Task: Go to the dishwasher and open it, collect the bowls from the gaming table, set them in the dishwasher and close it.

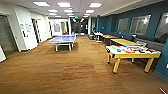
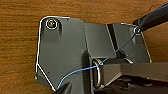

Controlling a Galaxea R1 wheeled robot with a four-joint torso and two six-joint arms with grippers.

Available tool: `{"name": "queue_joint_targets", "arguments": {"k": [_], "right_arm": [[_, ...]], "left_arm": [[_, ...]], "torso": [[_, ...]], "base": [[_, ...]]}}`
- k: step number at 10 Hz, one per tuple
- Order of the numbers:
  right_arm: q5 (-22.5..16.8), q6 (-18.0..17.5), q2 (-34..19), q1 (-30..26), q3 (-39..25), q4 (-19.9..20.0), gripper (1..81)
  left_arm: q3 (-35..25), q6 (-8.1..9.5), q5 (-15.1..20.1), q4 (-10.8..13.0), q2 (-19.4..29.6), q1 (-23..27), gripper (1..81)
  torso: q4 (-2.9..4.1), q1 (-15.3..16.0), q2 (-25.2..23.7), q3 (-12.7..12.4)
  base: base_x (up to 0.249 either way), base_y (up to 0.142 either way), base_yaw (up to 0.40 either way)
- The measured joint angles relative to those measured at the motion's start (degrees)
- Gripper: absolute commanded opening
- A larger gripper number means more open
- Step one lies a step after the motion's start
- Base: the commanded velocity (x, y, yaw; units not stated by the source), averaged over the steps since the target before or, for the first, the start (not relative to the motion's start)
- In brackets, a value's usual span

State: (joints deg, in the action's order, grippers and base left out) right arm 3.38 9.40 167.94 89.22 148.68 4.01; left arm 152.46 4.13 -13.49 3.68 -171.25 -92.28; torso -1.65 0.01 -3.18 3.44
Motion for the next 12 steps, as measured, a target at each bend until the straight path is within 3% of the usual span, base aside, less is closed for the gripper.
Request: {"name": "queue_joint_targets", "arguments": {"k": [12], "right_arm": [[0.0, 0.0, 0.26, -0.02, 0.26, 0.06, 81.1]], "left_arm": [[0.0, 0.0, -0.23, 0.0, 0.0, 0.0, 81.1]], "torso": [[0.0, 0.02, 0.0, 0.0]], "base": [[0.278, 0.0, 0.0]]}}
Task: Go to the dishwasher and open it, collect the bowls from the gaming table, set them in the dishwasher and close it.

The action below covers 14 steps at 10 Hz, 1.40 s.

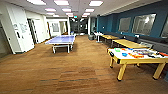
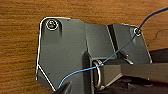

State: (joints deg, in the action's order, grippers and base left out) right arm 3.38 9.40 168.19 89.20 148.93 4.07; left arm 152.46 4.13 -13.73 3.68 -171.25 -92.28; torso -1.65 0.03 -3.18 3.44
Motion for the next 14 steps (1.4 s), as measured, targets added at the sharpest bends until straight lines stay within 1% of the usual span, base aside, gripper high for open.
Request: {"name": "queue_joint_targets", "arguments": {"k": [14], "right_arm": [[0.01, 0.0, 0.46, 0.0, 0.77, -0.02, 81.1]], "left_arm": [[-0.04, -0.55, 0.01, 0.01, -0.48, 0.0, 81.1]], "torso": [[0.0, -0.02, 0.0, 0.0]], "base": [[0.279, 0.0, 0.0]]}}
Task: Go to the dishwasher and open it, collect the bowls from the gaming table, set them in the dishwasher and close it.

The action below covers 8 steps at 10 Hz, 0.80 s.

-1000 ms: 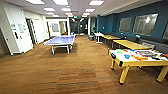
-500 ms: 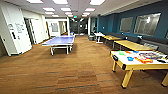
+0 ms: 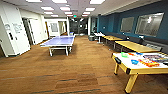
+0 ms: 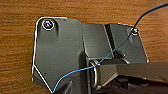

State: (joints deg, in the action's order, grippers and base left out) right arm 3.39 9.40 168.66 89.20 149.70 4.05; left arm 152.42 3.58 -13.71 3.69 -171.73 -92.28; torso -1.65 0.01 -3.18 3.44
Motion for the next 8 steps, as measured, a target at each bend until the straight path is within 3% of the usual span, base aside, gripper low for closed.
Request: {"name": "queue_joint_targets", "arguments": {"k": [8], "right_arm": [[0.0, 0.0, 0.33, -0.04, 0.05, 0.0, 81.1]], "left_arm": [[0.12, -0.3, 0.05, 0.07, 0.12, 0.13, 81.1]], "torso": [[0.0, 0.05, 0.0, 0.0]], "base": [[0.27, 0.0, 0.0]]}}
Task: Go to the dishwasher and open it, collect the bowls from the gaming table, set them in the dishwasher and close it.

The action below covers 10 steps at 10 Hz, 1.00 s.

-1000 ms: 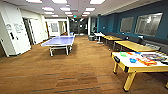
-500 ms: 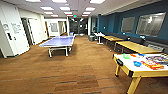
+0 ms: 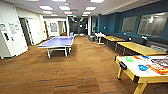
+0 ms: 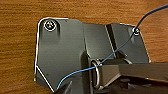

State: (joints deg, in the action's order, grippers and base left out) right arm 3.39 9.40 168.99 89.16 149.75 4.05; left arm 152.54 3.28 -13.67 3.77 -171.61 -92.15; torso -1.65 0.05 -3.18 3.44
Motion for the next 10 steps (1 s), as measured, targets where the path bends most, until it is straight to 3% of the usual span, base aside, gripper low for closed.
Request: {"name": "queue_joint_targets", "arguments": {"k": [3, 10], "right_arm": [[0.02, 0.0, 0.41, -0.29, 0.04, 0.0, 81.1], [-0.01, 0.0, 0.65, -0.11, 0.06, 0.02, 81.1]], "left_arm": [[0.0, 0.0, 0.11, 0.0, 0.02, -0.11, 81.1], [0.0, 0.02, 0.3, -0.05, 0.0, -0.27, 81.1]], "torso": [[0.0, 0.02, 0.02, 0.0], [0.0, -0.02, 0.07, 0.02]], "base": [[0.165, 0.0, 0.0], [0.0, 0.0, 0.0]]}}
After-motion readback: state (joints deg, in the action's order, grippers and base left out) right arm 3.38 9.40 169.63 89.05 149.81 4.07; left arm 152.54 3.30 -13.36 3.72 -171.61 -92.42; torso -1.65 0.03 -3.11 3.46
